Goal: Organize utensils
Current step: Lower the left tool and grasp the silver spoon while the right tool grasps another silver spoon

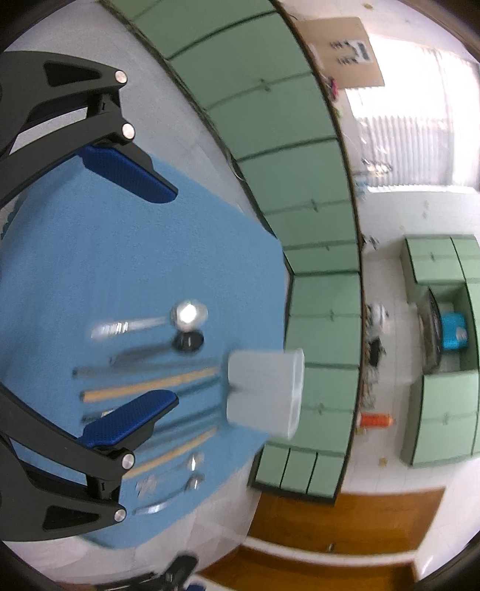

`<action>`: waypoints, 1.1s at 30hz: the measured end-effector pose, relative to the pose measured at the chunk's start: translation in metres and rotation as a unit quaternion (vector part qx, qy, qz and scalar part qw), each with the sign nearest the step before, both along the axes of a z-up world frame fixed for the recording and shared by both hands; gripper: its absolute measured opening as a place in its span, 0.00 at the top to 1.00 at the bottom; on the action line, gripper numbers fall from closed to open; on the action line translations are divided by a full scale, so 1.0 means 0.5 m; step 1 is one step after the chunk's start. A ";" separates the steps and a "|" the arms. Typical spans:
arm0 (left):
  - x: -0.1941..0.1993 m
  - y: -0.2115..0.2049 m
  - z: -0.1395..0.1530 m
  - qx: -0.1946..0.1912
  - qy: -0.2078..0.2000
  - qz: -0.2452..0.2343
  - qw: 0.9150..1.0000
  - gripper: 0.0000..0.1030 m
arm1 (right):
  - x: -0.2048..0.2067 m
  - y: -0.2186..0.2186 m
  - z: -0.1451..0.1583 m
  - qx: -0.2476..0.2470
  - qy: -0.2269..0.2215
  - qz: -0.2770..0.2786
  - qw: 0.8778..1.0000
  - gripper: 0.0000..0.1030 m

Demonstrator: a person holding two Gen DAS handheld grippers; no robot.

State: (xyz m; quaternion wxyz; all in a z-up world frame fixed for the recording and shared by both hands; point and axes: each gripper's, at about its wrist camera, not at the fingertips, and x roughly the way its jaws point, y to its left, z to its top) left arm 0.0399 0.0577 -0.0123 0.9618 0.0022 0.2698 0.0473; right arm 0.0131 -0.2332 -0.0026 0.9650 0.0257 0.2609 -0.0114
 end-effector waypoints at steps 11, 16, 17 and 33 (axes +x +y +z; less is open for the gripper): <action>0.151 0.054 -0.038 -0.012 0.064 0.011 0.998 0.05 | 0.129 -0.033 -0.028 -0.003 0.024 -0.014 1.000 0.06; 0.217 0.037 -0.059 -0.029 0.094 -0.007 0.995 0.05 | 0.177 -0.026 -0.040 -0.007 0.039 -0.015 0.999 0.13; 0.229 0.031 -0.065 -0.032 0.099 -0.008 0.995 0.05 | 0.187 -0.033 -0.045 -0.006 0.042 -0.015 0.999 0.14; 0.397 0.022 -0.155 -0.052 0.200 0.000 0.978 0.19 | 0.281 -0.056 -0.093 0.001 0.085 -0.025 0.996 0.21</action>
